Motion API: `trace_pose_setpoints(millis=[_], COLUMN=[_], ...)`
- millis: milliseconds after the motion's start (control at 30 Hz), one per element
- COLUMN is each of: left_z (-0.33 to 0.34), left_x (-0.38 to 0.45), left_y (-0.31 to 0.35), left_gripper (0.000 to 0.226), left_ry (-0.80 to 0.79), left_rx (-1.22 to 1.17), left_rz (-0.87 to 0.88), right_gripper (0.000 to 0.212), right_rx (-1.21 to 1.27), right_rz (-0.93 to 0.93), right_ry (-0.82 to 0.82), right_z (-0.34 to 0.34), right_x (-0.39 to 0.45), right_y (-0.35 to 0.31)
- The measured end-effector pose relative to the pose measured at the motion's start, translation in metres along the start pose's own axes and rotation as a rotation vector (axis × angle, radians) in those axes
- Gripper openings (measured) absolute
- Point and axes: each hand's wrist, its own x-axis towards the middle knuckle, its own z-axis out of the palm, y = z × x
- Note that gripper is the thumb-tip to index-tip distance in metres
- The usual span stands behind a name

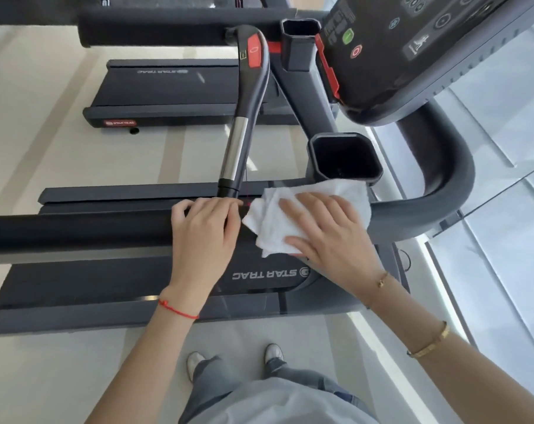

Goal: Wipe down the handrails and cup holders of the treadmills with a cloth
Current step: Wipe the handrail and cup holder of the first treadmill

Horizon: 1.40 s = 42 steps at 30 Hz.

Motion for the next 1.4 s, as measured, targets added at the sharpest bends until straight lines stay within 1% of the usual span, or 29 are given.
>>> trace_pose_setpoints(millis=[100, 167, 267, 433, 533, 600, 700, 767, 933, 1033, 1133, 1233, 1300, 1400], left_z=[0.0, -0.003, -0.007, -0.011, -0.012, -0.011, -0.012, -0.012, -0.012, -0.012, -0.012, -0.011, -0.011, -0.011], left_x=[-0.001, -0.002, -0.004, -0.006, -0.006, -0.006, -0.006, -0.006, -0.007, -0.007, -0.007, -0.006, -0.006, -0.006], left_y=[-0.003, -0.009, -0.022, -0.037, -0.042, -0.041, -0.042, -0.043, -0.044, -0.046, -0.046, -0.047, -0.046, -0.045], left_gripper=[0.027, 0.026, 0.028, 0.032, 0.033, 0.034, 0.034, 0.034, 0.034, 0.033, 0.034, 0.034, 0.034, 0.033], left_ry=[0.009, 0.019, 0.03, 0.066, 0.069, 0.066, 0.067, 0.062, 0.049, 0.042, 0.044, 0.043, 0.042, 0.042], left_rx=[-0.006, -0.002, 0.027, 0.068, 0.067, 0.068, 0.057, 0.054, 0.045, 0.042, 0.038, 0.039, 0.032, 0.039], left_rz=[-0.003, -0.026, -0.057, -0.078, -0.098, -0.096, -0.088, -0.082, -0.055, -0.053, -0.064, -0.075, -0.085, -0.083], right_gripper=[0.056, 0.054, 0.05, 0.056, 0.054, 0.053, 0.053, 0.053, 0.053, 0.054, 0.048, 0.037, 0.036, 0.039], right_rx=[0.037, 0.059, 0.051, 0.086, 0.095, 0.068, 0.019, 0.022, 0.06, 0.061, 0.015, 0.018, 0.032, 0.07], right_rz=[0.057, 0.069, 0.058, 0.042, 0.007, -0.023, 0.0, 0.038, -0.016, -0.018, 0.045, 0.205, 0.24, 0.171], right_ry=[0.019, 0.024, 0.017, -0.078, -0.055, -0.033, -0.024, -0.031, -0.042, -0.013, 0.059, 0.108, 0.074, -0.02], right_z=[-0.004, -0.004, -0.005, -0.004, -0.004, -0.005, -0.006, -0.006, -0.001, 0.001, 0.001, -0.001, -0.003, -0.003], right_x=[-0.017, -0.013, 0.009, 0.046, 0.043, 0.028, 0.014, 0.022, 0.057, 0.048, 0.025, 0.032, 0.051, 0.064], right_y=[0.026, 0.028, 0.015, -0.022, -0.024, -0.012, 0.001, -0.006, -0.05, -0.045, -0.021, -0.019, -0.032, -0.047])
